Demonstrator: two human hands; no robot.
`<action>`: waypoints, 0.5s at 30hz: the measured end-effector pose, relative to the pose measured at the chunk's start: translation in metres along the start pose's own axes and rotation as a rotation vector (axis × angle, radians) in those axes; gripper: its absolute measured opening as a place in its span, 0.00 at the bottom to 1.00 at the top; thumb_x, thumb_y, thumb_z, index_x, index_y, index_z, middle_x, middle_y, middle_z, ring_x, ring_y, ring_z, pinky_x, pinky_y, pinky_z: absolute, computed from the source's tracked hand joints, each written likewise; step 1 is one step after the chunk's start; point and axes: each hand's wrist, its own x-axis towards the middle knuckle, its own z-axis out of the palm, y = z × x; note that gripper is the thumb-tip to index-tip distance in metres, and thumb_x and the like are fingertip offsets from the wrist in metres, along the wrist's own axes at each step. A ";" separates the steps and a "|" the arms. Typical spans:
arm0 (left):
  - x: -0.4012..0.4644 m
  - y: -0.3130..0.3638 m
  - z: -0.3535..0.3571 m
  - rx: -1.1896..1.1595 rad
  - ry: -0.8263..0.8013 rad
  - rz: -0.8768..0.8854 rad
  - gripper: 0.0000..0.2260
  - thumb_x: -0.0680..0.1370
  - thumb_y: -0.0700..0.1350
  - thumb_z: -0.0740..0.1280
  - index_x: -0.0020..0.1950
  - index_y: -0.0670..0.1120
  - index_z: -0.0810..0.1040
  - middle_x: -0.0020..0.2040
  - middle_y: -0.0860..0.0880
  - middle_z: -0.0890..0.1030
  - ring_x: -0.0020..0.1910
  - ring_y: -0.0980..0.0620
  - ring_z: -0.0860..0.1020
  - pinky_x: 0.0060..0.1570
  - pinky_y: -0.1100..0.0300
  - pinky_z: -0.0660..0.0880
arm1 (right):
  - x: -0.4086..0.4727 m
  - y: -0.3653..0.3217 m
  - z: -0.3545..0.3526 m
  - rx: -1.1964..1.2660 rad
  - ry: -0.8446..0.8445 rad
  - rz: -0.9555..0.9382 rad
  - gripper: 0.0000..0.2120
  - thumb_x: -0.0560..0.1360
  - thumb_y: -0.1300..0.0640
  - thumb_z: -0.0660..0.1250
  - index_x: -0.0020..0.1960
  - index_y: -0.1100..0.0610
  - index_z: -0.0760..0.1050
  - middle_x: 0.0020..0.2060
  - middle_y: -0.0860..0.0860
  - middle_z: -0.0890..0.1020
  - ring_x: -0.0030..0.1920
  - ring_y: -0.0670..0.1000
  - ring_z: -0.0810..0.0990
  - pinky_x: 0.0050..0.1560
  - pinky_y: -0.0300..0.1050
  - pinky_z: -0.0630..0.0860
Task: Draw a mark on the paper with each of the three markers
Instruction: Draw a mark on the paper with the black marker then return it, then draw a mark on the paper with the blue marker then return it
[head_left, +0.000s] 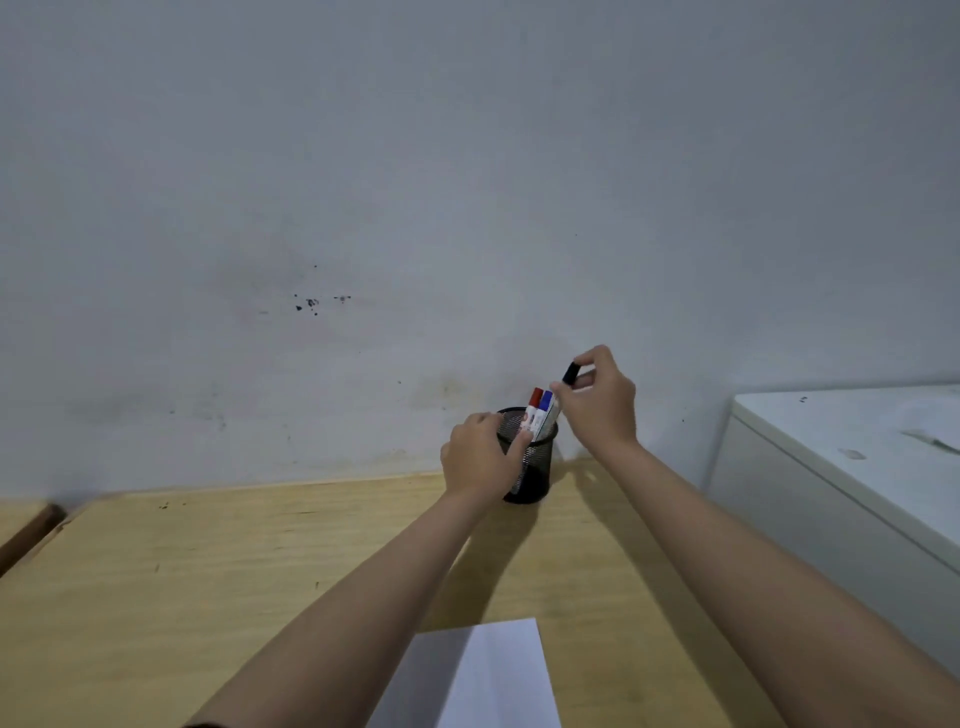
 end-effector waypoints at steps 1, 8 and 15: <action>0.001 -0.002 0.004 0.015 0.000 -0.006 0.18 0.75 0.57 0.63 0.55 0.45 0.78 0.57 0.45 0.79 0.58 0.42 0.75 0.52 0.50 0.71 | 0.000 0.007 0.003 -0.040 -0.042 0.022 0.12 0.69 0.62 0.71 0.49 0.59 0.70 0.34 0.53 0.78 0.34 0.52 0.77 0.32 0.40 0.71; 0.007 -0.007 0.016 -0.116 0.058 -0.099 0.18 0.73 0.54 0.68 0.56 0.44 0.79 0.59 0.47 0.80 0.59 0.46 0.75 0.56 0.49 0.72 | 0.012 0.034 0.024 -0.406 -0.279 0.033 0.20 0.65 0.61 0.69 0.57 0.59 0.71 0.54 0.58 0.74 0.52 0.58 0.76 0.49 0.54 0.76; 0.006 -0.009 0.017 -0.090 0.084 -0.102 0.20 0.72 0.57 0.68 0.59 0.47 0.79 0.60 0.49 0.79 0.61 0.47 0.75 0.56 0.50 0.68 | 0.016 0.030 0.039 -0.587 -0.180 -0.024 0.15 0.70 0.50 0.67 0.54 0.56 0.77 0.54 0.58 0.74 0.57 0.60 0.72 0.54 0.52 0.68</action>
